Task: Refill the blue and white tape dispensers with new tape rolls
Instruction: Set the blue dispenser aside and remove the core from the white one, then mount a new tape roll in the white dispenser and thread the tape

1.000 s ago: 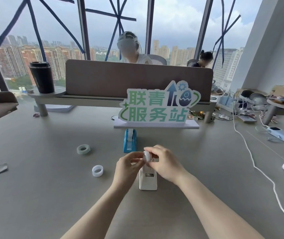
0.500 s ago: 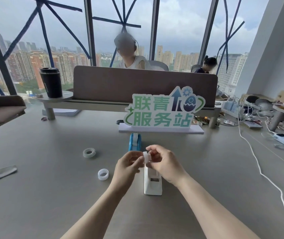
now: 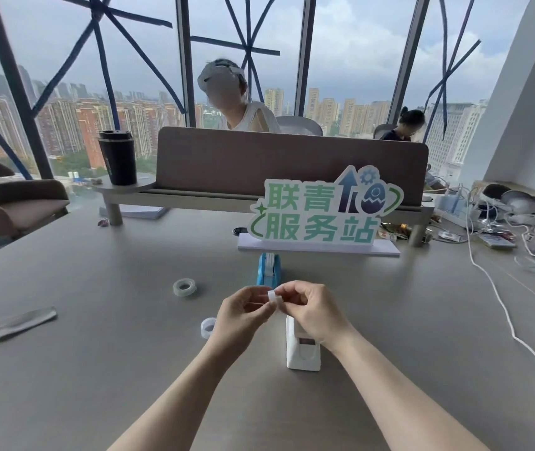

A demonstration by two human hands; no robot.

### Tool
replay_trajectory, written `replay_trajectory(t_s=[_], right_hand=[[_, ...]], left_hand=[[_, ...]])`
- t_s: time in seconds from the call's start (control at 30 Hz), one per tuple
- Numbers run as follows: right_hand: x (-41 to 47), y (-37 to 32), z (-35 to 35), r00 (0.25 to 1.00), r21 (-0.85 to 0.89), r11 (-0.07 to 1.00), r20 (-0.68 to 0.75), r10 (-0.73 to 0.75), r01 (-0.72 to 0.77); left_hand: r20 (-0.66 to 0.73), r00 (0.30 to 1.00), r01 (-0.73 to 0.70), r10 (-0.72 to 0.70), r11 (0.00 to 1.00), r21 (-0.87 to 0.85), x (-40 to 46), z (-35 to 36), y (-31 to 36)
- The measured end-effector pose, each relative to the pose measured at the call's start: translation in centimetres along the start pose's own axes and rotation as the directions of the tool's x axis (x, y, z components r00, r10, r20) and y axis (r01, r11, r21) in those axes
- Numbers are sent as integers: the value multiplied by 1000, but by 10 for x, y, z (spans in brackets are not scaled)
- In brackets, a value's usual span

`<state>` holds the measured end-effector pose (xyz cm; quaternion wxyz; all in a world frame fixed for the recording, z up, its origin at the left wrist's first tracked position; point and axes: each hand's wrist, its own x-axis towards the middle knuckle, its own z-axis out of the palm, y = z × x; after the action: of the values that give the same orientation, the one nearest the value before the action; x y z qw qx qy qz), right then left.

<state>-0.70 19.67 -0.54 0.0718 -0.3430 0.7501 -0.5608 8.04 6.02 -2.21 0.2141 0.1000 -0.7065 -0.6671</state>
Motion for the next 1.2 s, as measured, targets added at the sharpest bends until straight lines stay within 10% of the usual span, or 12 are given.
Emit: replay_trajectory(t_s=[0.2, 0.4, 1.2], right_hand=[[9, -3, 12, 998, -156, 988, -61, -13, 4], [9, -16, 55, 963, -614, 777, 267, 43, 136], [81, -31, 125, 942, -657, 738, 324, 91, 154]], left_hand=[[-88, 996, 12, -10, 1000, 18, 1, -29, -1], [-312, 950, 37, -20, 998, 47, -4, -65, -11], [-480, 877, 114, -5, 974, 198, -1, -115, -36]])
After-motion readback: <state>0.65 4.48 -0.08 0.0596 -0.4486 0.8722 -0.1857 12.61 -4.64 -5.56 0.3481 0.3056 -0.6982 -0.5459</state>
